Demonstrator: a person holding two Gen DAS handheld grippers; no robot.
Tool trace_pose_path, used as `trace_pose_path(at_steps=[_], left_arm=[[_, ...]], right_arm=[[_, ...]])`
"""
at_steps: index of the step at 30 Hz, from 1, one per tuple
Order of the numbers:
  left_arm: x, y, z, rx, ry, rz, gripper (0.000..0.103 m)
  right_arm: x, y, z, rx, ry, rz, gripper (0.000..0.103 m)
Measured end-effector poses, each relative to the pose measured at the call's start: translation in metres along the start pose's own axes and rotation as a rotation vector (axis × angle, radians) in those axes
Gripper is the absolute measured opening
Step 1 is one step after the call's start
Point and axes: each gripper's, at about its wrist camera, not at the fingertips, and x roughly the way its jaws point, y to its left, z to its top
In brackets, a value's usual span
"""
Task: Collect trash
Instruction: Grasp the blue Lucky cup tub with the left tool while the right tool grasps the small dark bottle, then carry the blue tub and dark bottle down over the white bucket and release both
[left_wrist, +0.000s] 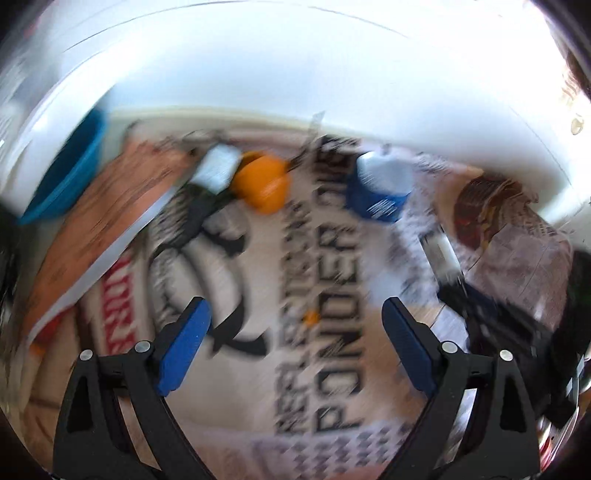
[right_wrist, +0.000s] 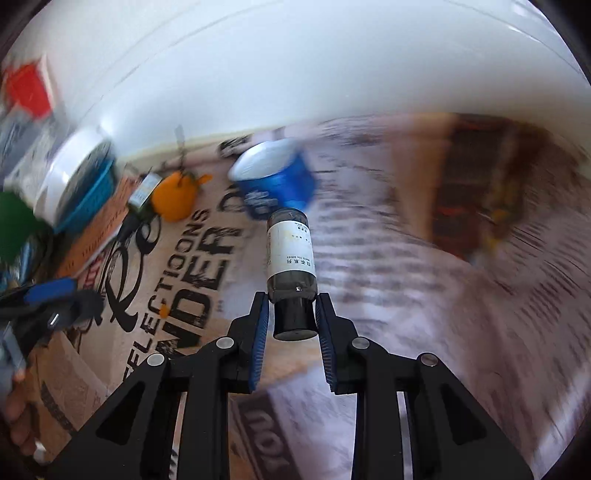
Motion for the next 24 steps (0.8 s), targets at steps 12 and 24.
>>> trace_pose_path(at_steps=[12,24], left_arm=[[0.089,-0.076,0.072,0.101,-0.014,-0.002,0.076],[0.065,-0.083,0.058,0.142,-0.095,-0.007,0.059]], right_arm=[[-0.046,-0.065,0.001,0.126,-0.084,-0.094,0.024],[-0.058,-0.058,0.001,0.115,-0.112,-0.085,0.024]])
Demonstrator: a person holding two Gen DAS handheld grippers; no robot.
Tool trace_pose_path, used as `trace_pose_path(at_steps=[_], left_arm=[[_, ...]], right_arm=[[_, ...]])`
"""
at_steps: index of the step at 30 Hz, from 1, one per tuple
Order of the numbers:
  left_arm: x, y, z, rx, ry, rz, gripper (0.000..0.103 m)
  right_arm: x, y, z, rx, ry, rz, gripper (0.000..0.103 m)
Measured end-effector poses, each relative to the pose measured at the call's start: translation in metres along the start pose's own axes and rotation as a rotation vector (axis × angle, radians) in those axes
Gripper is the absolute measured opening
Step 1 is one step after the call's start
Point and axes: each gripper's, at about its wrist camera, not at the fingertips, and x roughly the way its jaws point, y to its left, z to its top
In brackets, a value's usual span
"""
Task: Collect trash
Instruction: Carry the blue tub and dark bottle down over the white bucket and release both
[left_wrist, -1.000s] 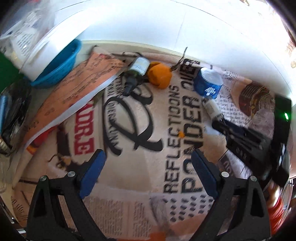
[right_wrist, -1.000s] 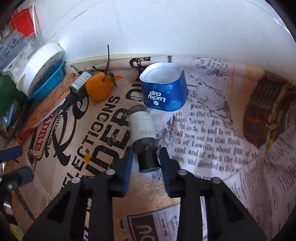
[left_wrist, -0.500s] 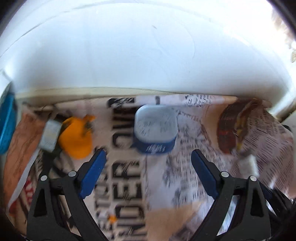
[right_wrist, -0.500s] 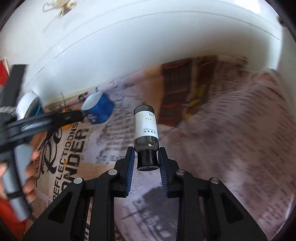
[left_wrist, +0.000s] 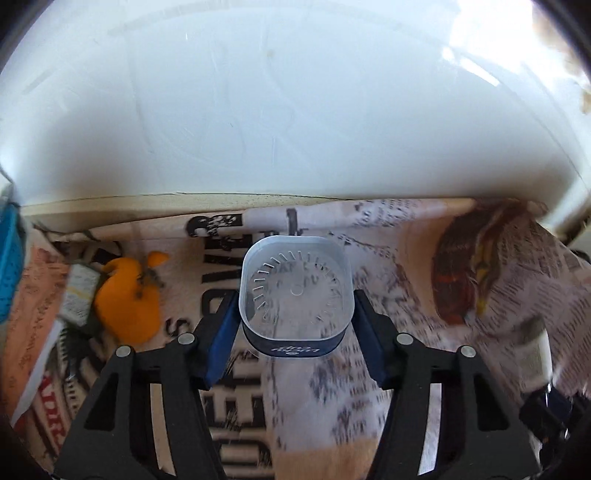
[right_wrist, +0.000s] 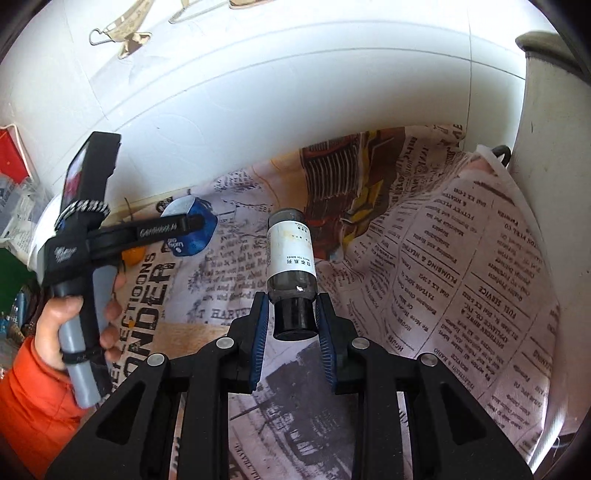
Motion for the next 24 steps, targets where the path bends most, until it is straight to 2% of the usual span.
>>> trace_pose_path(at_steps=[5,10,13,16,24], left_arm=[[-0.061,0.005,-0.017,0.010,-0.059,-0.002,0.059],[-0.139,0.035,-0.042,-0.007,-0.137,0.005,0.059],[-0.174,0.055,-0.070,-0.018,-0.166,0.035,0.059],[-0.206,0.075,-0.102,-0.015,-0.184,0.059,0.059],[-0.284,0.140,-0.209,-0.005,-0.178,0.023,0.059]], right_arm=[[-0.024,0.019,0.002,-0.020,-0.045,0.027,0.024],[-0.059,0.052,0.000,-0.061,-0.101,0.054,0.024],[-0.074,0.076,-0.008,-0.085,-0.129,0.059,0.024],[-0.086,0.106,-0.025,-0.101,-0.146,0.067,0.024],[-0.107,0.190,-0.110,-0.087,-0.141,0.060,0.024]])
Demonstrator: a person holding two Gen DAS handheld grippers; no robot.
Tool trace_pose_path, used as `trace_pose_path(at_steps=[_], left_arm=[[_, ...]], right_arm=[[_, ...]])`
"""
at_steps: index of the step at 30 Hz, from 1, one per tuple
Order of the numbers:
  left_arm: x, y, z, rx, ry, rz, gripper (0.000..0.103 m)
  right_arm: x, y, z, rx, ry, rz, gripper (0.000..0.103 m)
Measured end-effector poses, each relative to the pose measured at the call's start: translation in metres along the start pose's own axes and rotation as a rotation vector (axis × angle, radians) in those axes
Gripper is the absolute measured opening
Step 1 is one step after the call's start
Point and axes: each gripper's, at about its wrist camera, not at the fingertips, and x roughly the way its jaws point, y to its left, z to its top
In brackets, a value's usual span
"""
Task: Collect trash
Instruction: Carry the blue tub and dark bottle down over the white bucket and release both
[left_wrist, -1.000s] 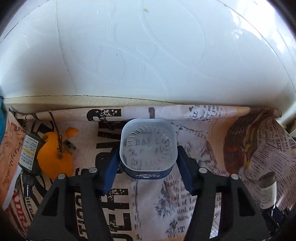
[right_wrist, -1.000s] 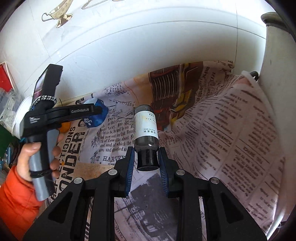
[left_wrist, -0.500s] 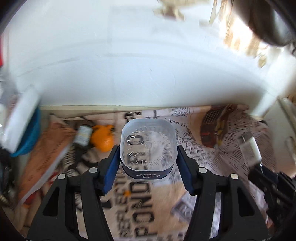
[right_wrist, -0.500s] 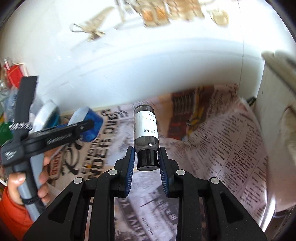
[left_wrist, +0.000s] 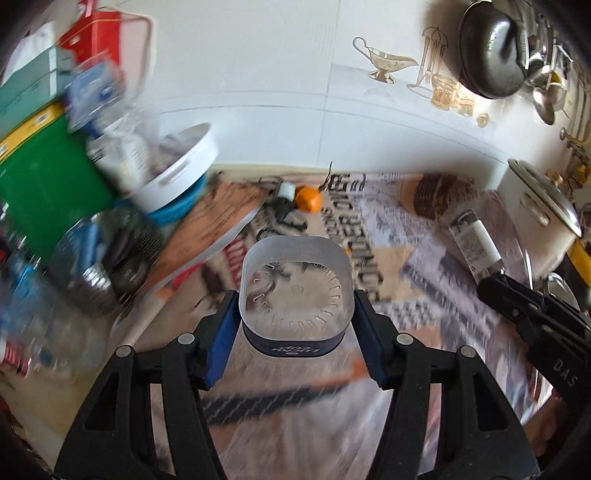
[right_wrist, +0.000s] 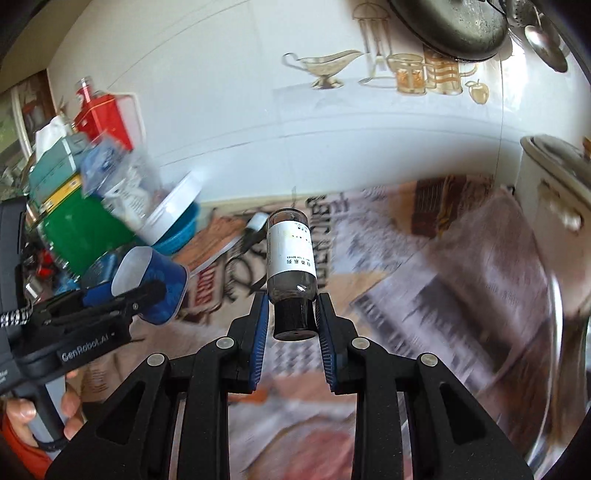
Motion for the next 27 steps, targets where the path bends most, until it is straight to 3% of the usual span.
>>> trace_pose_path(at_steps=[6,13,21,27], left_arm=[[-0.082,0.061,-0.065,0.019,-0.005,-0.031,0.059],[-0.147,0.094,-0.111,0.040,0.013,-0.017,0.059],[-0.175,0.098,-0.155,-0.008,0.057,-0.051,0.059],[-0.184,0.080,-0.197,-0.033,0.091,-0.055,0.059]], right_arm=[[-0.045,0.071,-0.058,0.022,-0.019,-0.044,0.024],[-0.096,0.122,-0.100,0.031,0.015,-0.049,0.024],[-0.140,0.150,-0.131,-0.003,0.021,-0.064,0.024],[-0.158,0.145,-0.158,-0.036,0.052,-0.066,0.024]])
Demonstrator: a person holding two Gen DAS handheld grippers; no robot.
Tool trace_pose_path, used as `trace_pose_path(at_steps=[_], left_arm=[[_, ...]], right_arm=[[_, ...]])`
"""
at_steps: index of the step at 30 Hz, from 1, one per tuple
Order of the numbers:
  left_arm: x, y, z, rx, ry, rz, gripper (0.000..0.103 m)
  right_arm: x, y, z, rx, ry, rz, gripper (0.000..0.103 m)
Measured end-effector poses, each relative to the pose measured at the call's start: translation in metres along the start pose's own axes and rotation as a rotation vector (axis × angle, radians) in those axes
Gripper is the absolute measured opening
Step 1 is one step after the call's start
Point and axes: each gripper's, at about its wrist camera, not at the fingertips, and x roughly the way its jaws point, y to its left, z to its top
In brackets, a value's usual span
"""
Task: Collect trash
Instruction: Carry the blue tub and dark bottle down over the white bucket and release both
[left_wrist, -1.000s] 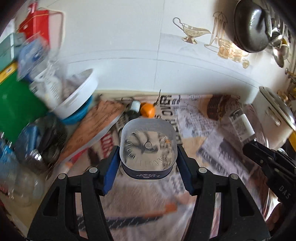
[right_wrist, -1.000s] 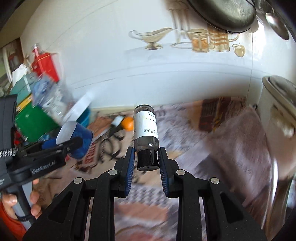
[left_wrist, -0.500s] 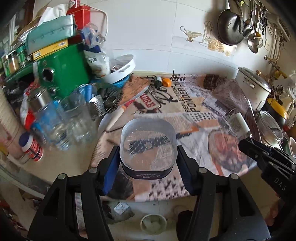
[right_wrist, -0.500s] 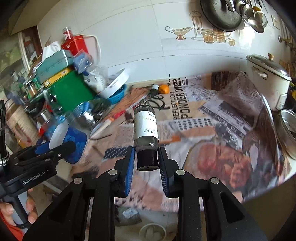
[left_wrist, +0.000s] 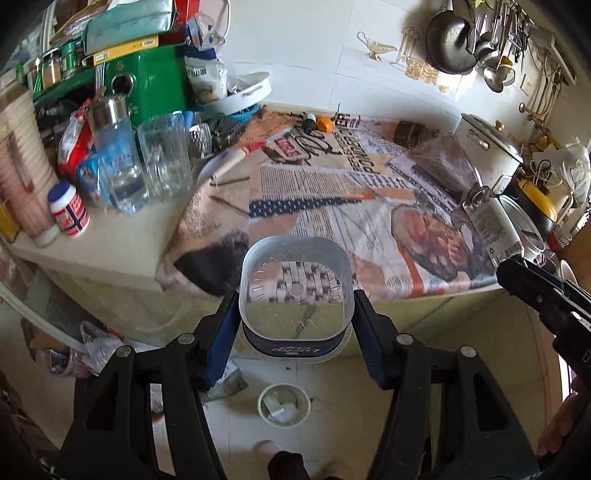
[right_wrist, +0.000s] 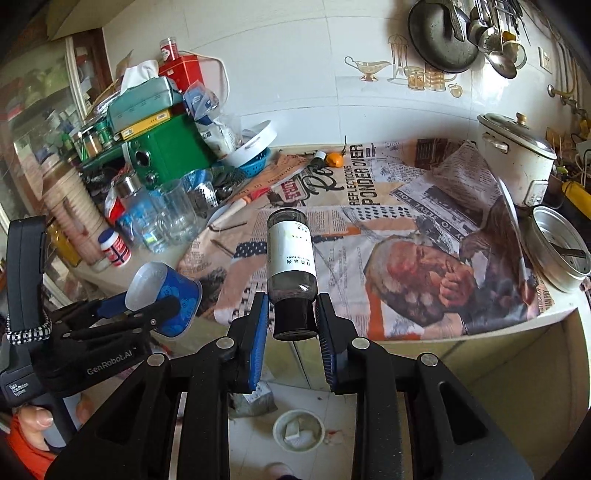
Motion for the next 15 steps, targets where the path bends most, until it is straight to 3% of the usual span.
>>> trace_pose_path(at_steps=[9,15], left_arm=[[0.009,-0.039,-0.071,-0.040,0.061,0.062,0.059],[0.029,-0.052,-0.117,-0.057,0.127,0.076,0.059]], right_arm=[[-0.018,-0.021,-0.055,-0.037,0.027,0.051,0.024],[-0.009,-0.029,-0.093,-0.039,0.080,0.076,0.024]])
